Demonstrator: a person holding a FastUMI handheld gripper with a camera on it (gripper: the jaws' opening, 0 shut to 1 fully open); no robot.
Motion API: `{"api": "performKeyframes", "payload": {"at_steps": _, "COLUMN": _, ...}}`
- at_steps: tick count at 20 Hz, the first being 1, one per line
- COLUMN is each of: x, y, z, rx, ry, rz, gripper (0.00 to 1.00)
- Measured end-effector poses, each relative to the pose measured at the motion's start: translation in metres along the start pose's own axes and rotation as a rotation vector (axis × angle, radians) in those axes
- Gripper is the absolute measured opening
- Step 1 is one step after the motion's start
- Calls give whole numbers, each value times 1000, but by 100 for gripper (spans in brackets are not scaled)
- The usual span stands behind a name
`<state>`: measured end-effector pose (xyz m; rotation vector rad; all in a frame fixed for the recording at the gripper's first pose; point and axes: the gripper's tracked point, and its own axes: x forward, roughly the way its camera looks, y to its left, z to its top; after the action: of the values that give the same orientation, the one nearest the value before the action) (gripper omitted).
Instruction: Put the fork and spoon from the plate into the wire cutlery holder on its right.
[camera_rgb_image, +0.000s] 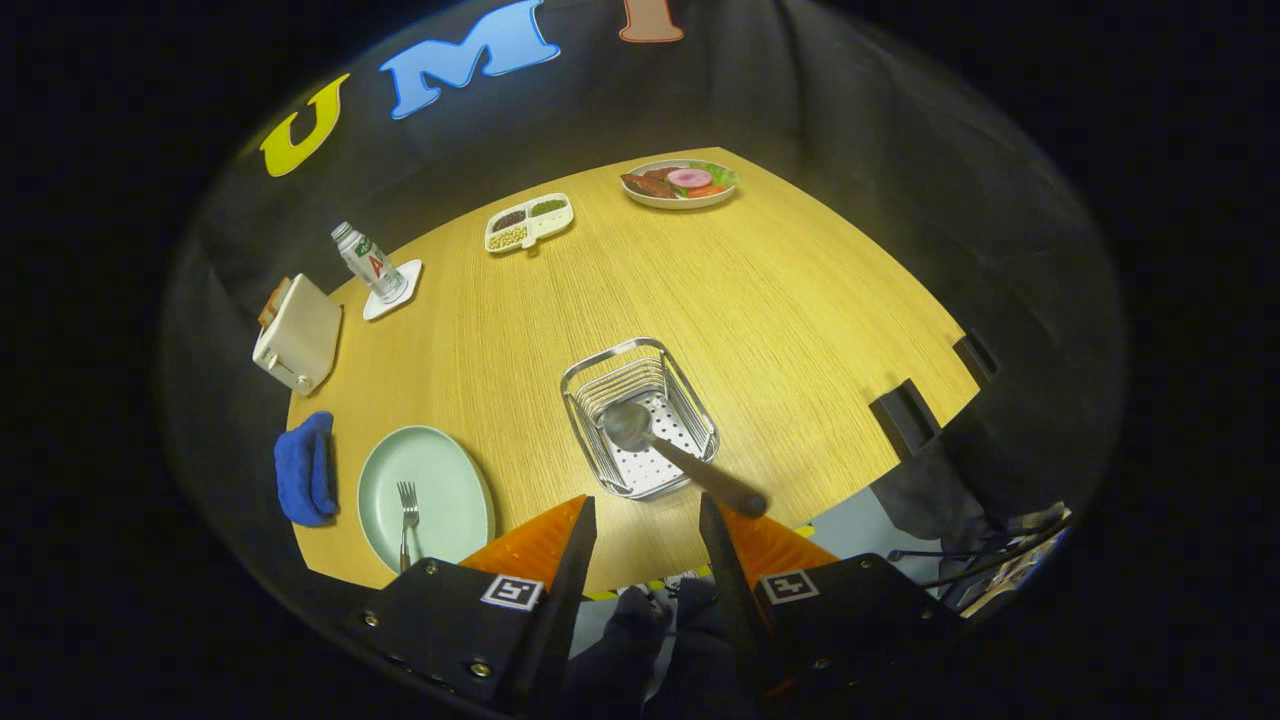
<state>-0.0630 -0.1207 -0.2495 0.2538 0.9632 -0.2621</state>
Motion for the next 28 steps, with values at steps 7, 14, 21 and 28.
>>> {"api": "performKeyframes", "payload": {"at_steps": 7, "x": 2, "y": 15, "z": -3, "rx": -31, "ry": 12, "rz": 21, "gripper": 65}}
{"api": "performKeyframes", "payload": {"at_steps": 14, "x": 8, "y": 39, "z": -10, "rx": -79, "ry": 41, "rz": 54, "gripper": 64}}
{"api": "performKeyframes", "payload": {"at_steps": 21, "x": 14, "y": 72, "z": -24, "rx": -141, "ry": 87, "rz": 106, "gripper": 65}}
{"api": "performKeyframes", "payload": {"at_steps": 28, "x": 21, "y": 117, "z": -44, "rx": -216, "ry": 142, "rz": 168, "gripper": 64}}
